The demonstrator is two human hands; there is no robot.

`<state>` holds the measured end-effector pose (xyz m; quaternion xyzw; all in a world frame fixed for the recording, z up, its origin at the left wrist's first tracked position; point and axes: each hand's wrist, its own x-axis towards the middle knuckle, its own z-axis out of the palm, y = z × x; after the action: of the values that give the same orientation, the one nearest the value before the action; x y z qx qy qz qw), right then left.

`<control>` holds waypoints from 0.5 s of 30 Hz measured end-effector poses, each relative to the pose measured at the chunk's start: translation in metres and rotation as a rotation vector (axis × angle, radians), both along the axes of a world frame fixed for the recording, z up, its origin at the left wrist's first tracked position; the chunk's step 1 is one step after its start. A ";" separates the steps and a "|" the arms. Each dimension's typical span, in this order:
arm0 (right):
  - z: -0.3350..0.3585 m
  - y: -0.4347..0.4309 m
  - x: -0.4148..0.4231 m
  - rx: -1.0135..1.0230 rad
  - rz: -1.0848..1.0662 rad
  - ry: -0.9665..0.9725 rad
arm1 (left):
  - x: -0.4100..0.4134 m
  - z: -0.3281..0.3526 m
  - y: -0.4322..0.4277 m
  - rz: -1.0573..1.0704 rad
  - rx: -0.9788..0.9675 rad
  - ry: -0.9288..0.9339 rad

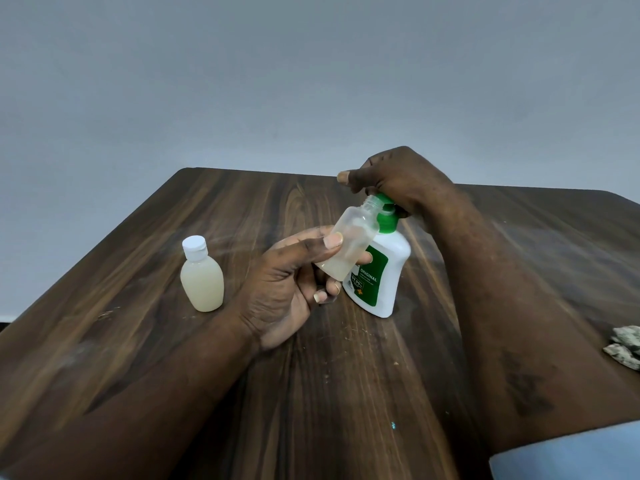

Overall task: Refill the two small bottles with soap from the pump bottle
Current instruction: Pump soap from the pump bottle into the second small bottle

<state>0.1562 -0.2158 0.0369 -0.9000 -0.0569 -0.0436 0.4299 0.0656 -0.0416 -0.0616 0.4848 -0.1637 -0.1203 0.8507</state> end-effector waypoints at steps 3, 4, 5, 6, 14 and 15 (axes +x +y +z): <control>0.001 0.000 0.000 0.007 0.001 -0.001 | 0.000 0.000 0.000 -0.006 -0.005 0.011; 0.002 0.000 0.001 0.005 0.000 -0.006 | 0.001 0.000 0.000 -0.006 -0.008 0.015; 0.002 -0.001 0.001 0.000 -0.001 -0.012 | 0.001 0.000 0.001 -0.005 -0.010 0.018; 0.003 0.000 0.000 0.002 -0.001 -0.017 | 0.001 0.000 0.000 -0.003 -0.012 0.020; 0.000 0.003 0.000 0.005 -0.013 0.004 | -0.002 0.002 0.000 -0.012 -0.003 0.009; 0.000 0.003 0.000 -0.003 -0.013 0.004 | -0.002 0.003 0.001 -0.015 0.001 0.007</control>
<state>0.1562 -0.2128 0.0372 -0.9011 -0.0503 -0.0445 0.4283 0.0632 -0.0411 -0.0590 0.4834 -0.1643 -0.1286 0.8502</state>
